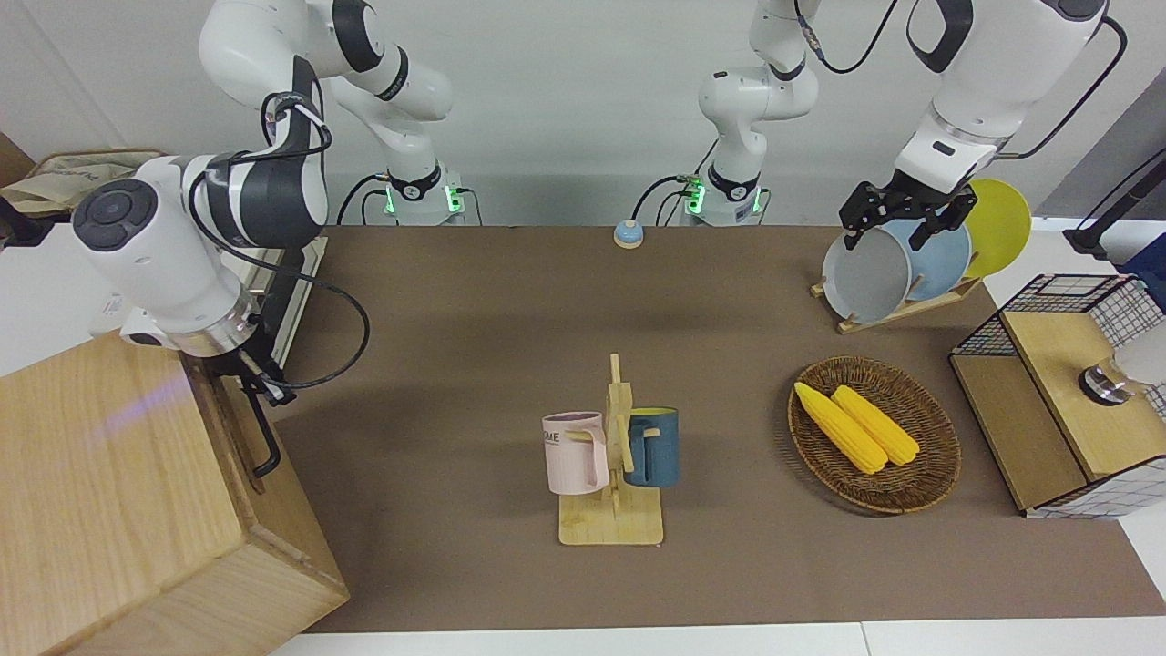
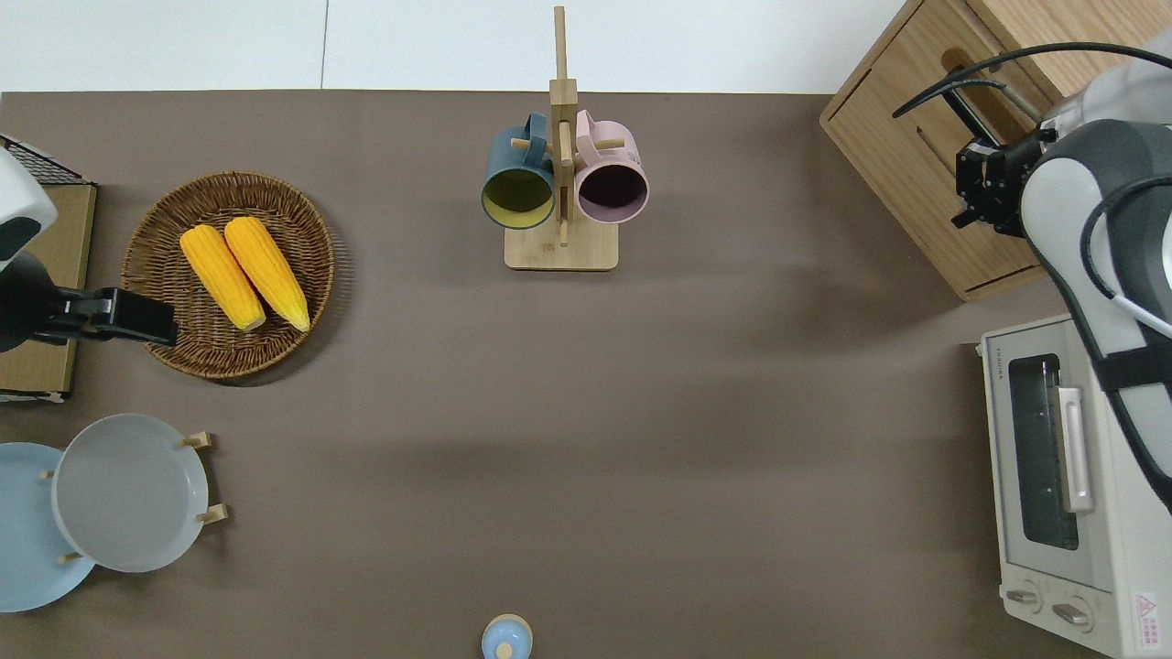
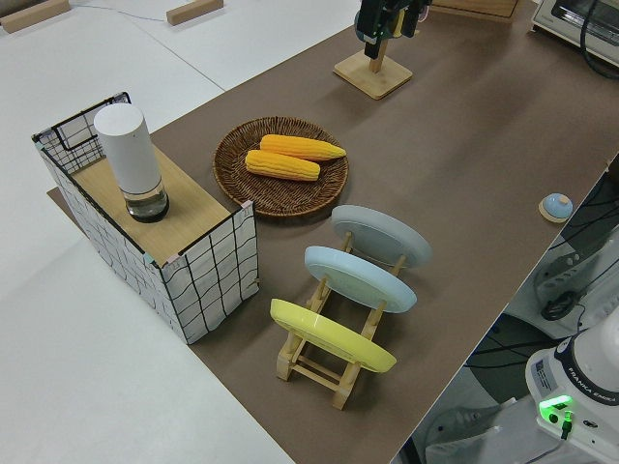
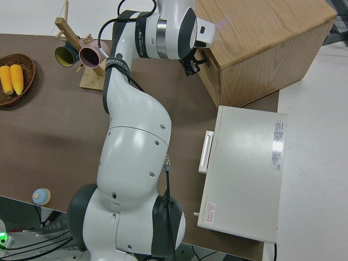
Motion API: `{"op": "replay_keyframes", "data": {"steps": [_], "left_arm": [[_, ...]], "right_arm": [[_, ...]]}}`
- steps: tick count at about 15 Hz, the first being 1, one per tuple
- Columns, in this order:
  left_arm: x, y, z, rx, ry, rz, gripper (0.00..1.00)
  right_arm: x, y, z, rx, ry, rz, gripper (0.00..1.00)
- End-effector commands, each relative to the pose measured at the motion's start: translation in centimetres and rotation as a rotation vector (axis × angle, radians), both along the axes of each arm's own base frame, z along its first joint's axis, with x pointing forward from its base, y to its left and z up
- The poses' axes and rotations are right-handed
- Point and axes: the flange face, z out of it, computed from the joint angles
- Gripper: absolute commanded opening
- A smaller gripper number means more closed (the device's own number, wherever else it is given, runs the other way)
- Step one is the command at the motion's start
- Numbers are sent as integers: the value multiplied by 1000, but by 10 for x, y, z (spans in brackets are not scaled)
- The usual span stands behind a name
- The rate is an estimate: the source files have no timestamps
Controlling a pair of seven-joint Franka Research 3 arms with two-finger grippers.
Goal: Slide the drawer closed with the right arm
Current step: 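Press the right gripper against the drawer front until fully shut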
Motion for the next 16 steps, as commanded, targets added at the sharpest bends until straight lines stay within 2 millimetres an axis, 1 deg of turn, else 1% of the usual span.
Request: {"op": "replay_keyframes", "data": {"steps": [1, 3, 8, 10, 11, 13, 15, 16], "left_arm": [[-3, -2, 5, 19, 5, 5, 993], [-3, -2, 6, 19, 3, 5, 993], [-3, -2, 5, 19, 5, 5, 993], [-3, -2, 5, 19, 5, 5, 993], [-3, -2, 6, 19, 3, 5, 993], [-3, -1, 5, 19, 5, 6, 993], [-3, -2, 6, 19, 3, 5, 993], [-3, -2, 5, 19, 5, 5, 993]], "right_arm": [[7, -26, 3, -27, -20, 17, 0], [7, -25, 3, -26, -19, 17, 0], [7, -8, 7, -24, -24, 27, 0], [8, 13, 10, -24, -27, 44, 0], [8, 21, 9, -23, -26, 44, 0], [7, 46, 16, -27, -35, 61, 0], [1, 68, 31, -26, -55, 89, 0], [-3, 74, 41, -23, -67, 106, 0]]}}
